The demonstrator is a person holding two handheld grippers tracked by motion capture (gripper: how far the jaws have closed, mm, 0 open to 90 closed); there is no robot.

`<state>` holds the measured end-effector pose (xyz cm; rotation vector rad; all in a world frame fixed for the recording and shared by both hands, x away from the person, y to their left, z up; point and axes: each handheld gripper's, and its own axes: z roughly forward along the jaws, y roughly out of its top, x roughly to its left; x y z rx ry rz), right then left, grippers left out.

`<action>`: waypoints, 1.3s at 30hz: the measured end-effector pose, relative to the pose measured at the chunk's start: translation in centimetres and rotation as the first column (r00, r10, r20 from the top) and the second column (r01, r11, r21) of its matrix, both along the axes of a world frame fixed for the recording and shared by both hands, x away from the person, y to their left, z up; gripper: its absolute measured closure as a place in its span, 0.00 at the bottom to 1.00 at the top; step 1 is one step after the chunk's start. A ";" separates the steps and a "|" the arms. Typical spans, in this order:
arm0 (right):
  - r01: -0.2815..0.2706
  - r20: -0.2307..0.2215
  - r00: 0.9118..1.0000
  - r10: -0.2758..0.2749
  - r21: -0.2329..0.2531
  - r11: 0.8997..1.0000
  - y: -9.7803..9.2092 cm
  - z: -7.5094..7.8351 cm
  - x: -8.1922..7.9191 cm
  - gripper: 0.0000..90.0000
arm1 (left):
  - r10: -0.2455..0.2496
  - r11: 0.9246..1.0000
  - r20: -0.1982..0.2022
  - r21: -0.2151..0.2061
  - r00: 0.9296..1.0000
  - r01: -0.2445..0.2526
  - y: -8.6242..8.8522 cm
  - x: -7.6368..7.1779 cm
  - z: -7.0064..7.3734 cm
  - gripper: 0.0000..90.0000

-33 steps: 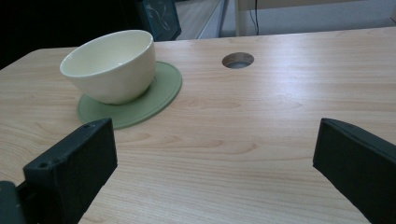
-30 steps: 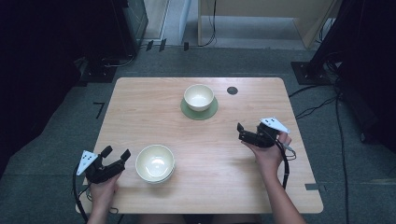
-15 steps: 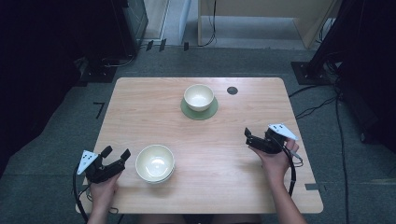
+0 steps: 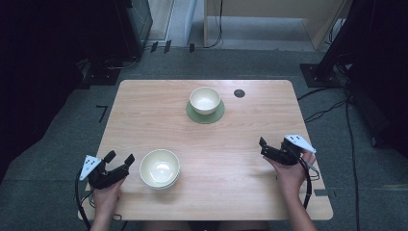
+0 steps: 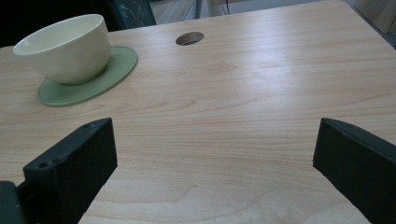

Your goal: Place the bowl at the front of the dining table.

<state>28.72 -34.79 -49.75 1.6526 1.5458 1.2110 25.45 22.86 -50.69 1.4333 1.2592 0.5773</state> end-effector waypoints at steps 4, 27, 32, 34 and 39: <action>0.009 0.001 1.000 -0.009 0.002 1.000 -0.4 0.0 -0.4 0.00 | 0.000 1.000 0.000 0.001 1.000 0.000 0.0 0.0 0.0 0.14; 0.064 -0.025 0.998 -0.064 -0.006 0.998 -3.9 -1.0 -3.1 0.00 | 0.001 1.000 -0.002 0.009 1.000 -0.001 -0.2 -0.1 0.0 0.14; 0.078 -0.034 0.996 -0.078 -0.002 0.997 -4.7 -1.3 -3.8 0.00 | 0.001 1.000 -0.003 0.010 1.000 -0.001 -0.2 -0.1 0.0 0.14; 0.082 -0.039 0.996 -0.082 0.000 0.997 -4.9 -1.5 -4.1 0.00 | 0.001 1.000 -0.003 0.010 1.000 -0.001 -0.2 -0.1 0.0 0.14; 0.081 -0.050 0.995 -0.081 -0.006 0.997 -5.2 -1.7 -4.7 0.00 | 0.002 1.000 -0.003 0.011 1.000 -0.002 -0.2 0.0 0.0 0.14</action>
